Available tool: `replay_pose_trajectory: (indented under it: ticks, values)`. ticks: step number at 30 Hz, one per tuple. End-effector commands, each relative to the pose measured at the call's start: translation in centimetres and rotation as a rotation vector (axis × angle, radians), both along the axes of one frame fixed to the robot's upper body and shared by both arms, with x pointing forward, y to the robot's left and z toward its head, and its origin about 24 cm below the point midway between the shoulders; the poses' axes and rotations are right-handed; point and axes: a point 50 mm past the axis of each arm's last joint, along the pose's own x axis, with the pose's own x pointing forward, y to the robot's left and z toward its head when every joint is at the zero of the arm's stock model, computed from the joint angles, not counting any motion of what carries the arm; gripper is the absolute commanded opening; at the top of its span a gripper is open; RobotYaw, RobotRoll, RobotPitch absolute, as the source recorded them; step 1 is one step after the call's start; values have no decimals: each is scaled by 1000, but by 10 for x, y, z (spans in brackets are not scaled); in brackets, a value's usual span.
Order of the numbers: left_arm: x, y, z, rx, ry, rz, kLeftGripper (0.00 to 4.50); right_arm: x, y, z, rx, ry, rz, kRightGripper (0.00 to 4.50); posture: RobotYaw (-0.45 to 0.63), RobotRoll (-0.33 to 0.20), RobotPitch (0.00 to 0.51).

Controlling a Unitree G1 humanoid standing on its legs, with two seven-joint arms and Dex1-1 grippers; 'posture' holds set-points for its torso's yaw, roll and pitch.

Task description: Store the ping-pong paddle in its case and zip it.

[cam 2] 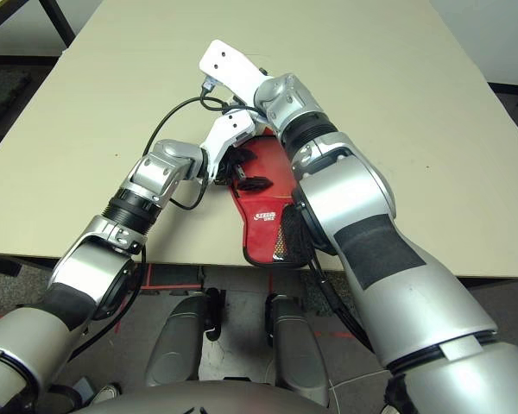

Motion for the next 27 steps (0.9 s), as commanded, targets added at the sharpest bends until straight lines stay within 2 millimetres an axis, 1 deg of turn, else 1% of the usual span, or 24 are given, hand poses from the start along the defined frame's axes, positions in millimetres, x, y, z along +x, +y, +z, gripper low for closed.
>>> replay_pose_trajectory:
  ticks: [1,4,5,6,7,8,9,10,11,16,19,23,27]
  values:
    - [-4,1,-4,5,17,8,4471,-2,-2,-19,-23,48,-20,4500,252,0,197]
    - [-5,3,-4,4,17,23,4471,-2,-3,-23,-39,54,-24,4500,288,0,198]
    - [-6,3,-4,4,17,27,4500,-2,-4,-24,-43,57,-25,4085,299,0,201]
    - [-6,5,-3,3,17,34,4500,-2,-4,-25,-45,58,-25,3897,303,0,201]
    - [-6,6,-3,3,17,39,4500,-3,-3,-25,-48,58,-25,3477,308,0,201]
    - [-7,7,-3,2,17,44,4500,-3,-3,-26,-51,57,-24,3190,315,0,202]
    - [-7,8,-4,2,18,50,4500,-3,-2,-26,-53,55,-23,2745,317,0,202]
    - [-7,9,-4,2,19,54,4500,-3,-2,-26,-55,52,-22,2452,322,0,202]
    - [-8,10,-4,3,19,58,4500,-3,-1,-27,-59,48,-20,2002,326,0,204]
    - [-10,12,-4,2,21,67,4500,-3,-2,-30,-103,26,-14,84,332,0,207]
    - [-10,11,-4,1,22,69,4500,-1,-8,-31,-113,4,-33,37,327,0,208]
    - [-11,9,-5,0,25,66,4500,3,-21,-26,-143,-54,-85,37,316,0,207]
    - [-12,7,-8,6,32,54,4500,10,-46,-13,-166,-156,-178,37,290,0,208]
